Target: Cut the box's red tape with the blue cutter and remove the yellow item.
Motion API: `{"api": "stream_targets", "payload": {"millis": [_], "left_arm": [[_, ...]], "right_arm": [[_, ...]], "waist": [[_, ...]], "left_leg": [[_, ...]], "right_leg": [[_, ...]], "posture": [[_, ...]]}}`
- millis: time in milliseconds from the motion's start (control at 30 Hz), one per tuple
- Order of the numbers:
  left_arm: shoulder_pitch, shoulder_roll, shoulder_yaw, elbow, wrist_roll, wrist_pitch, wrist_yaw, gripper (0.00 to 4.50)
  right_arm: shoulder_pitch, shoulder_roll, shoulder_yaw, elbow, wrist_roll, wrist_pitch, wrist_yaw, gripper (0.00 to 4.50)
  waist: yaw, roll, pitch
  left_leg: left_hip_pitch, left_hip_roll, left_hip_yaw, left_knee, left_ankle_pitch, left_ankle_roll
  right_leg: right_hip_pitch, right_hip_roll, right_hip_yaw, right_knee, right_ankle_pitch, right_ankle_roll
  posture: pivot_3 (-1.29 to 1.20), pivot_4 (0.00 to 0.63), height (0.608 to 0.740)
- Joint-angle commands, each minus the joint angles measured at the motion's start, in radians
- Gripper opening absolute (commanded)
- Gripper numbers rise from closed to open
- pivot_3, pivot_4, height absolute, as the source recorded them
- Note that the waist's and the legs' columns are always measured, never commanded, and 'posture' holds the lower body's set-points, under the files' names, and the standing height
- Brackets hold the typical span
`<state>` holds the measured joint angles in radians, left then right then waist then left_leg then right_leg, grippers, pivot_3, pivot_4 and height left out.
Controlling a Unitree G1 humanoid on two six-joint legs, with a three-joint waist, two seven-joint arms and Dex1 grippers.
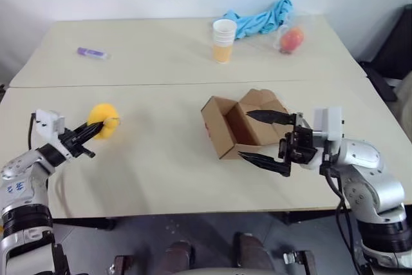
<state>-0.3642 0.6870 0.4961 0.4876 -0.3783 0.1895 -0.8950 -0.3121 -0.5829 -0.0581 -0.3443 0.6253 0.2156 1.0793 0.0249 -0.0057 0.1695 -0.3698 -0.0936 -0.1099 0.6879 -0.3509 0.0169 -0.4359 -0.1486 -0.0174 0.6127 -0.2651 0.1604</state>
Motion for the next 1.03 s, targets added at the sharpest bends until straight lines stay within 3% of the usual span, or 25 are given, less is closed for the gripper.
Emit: {"api": "stream_targets", "payload": {"millis": [33,200,400,533,733,867,1033], "left_arm": [[0.033,0.018,0.033,-0.063,-0.036,0.027,0.045,0.98],[0.04,0.035,0.013,-0.121,-0.043,0.061,0.056,2.57],[0.118,0.114,0.046,-0.201,-0.116,0.128,-0.053,4.38],[0.229,0.166,0.08,-0.225,-0.116,0.062,-0.14,4.48],[0.403,0.192,0.116,-0.296,-0.013,-0.056,-0.089,4.48],[0.548,0.139,0.179,-0.367,-0.016,-0.117,-0.064,4.48],[0.571,0.079,0.156,-0.412,-0.025,-0.129,-0.012,4.48]], "right_arm": [[0.001,0.007,-0.012,0.007,-0.008,-0.046,0.013,4.5],[0.015,-0.003,-0.031,0.024,-0.009,-0.064,0.017,4.5],[0.047,-0.037,-0.07,0.023,0.011,-0.053,0.047,4.5],[0.069,-0.072,-0.103,0.04,0.017,-0.057,0.077,4.5],[0.114,-0.115,-0.159,0.032,0.031,-0.049,0.101,4.5],[0.204,-0.148,-0.168,0.02,-0.013,-0.094,0.137,4.5],[0.26,-0.121,-0.191,0.014,-0.047,-0.145,0.073,4.5]], "waist": [[0.005,0.0,0.0],[-0.002,0.0,0.0],[-0.024,0.0,0.0],[-0.033,0.001,0.0],[-0.025,0.001,0.0],[-0.023,0.001,0.0],[-0.012,0.001,0.0]], "left_leg": [[0.0,0.0,-0.001,0.001,0.0,0.0],[0.001,0.0,-0.002,0.001,0.0,0.0],[0.002,0.001,0.0,-0.002,-0.001,-0.001],[0.002,0.002,0.003,-0.005,-0.001,-0.001],[0.002,0.003,0.005,-0.005,-0.001,0.0],[0.002,0.003,0.006,-0.006,-0.001,0.0],[0.005,0.003,0.006,-0.005,-0.001,0.0]], "right_leg": [[0.002,0.0,-0.001,0.0,0.001,-0.001],[0.004,0.0,-0.001,-0.001,0.001,-0.002],[0.002,0.001,-0.001,-0.002,0.001,-0.002],[-0.001,0.001,0.0,-0.001,0.001,-0.002],[-0.002,0.001,0.002,-0.002,0.001,-0.003],[-0.002,0.0,0.002,-0.003,0.001,-0.003],[0.004,0.001,0.001,-0.007,0.001,-0.002]], "posture": [[0.0,0.15,0.74],[0.0,0.15,0.74],[0.0,0.15,0.74],[0.0,0.15,0.74],[0.0,0.15,0.74],[0.0,0.15,0.74],[0.0,0.15,0.74]]}}
